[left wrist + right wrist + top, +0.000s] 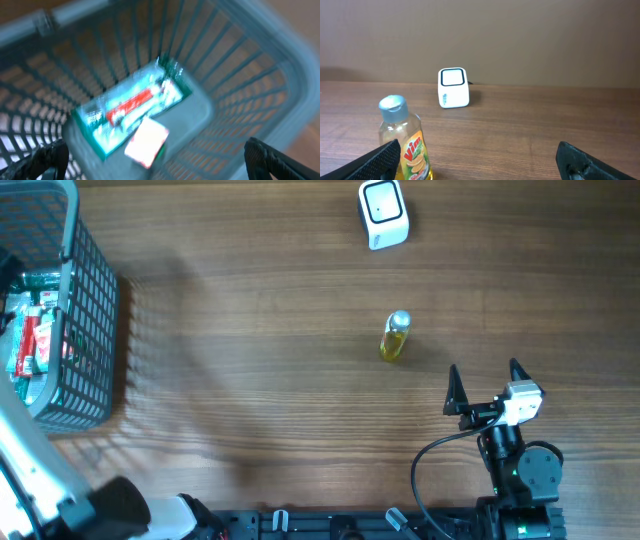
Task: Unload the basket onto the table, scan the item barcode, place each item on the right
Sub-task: 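Return the left gripper to the basket and grasp the red-white box, then place the red-white box beside the bottle with the left gripper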
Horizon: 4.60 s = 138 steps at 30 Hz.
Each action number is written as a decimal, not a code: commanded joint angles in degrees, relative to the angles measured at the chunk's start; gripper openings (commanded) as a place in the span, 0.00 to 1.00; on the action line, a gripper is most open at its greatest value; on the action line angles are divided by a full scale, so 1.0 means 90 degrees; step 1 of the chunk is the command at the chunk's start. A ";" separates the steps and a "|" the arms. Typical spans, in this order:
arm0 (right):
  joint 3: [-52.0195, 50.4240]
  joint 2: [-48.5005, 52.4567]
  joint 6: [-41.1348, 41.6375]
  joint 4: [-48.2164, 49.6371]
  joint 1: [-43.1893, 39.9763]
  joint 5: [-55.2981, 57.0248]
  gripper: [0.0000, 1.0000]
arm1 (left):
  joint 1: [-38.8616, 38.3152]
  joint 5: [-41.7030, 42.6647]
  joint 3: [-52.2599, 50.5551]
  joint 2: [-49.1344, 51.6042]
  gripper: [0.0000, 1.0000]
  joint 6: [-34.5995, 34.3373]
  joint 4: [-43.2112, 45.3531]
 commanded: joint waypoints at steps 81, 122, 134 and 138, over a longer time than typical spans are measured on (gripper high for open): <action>-0.0005 -0.0012 -0.0075 0.0017 -0.0027 -0.0034 1.00 | -0.4255 0.0952 -0.1103 -0.1171 0.34 -0.1472 -0.0090; -0.0005 -0.0012 -0.0075 0.0017 -0.0027 -0.0034 0.99 | -0.8177 -0.0352 -0.2572 0.2016 0.93 -0.3776 0.2232; -0.0005 -0.0012 -0.0075 0.0017 -0.0024 -0.0034 1.00 | -0.5787 -0.2348 -0.1241 -0.0782 1.00 0.1022 0.2572; -0.0005 -0.0012 -0.0075 0.0017 -0.0027 -0.0034 1.00 | -0.3631 -0.1768 -0.1226 -0.1413 1.00 0.2608 0.3288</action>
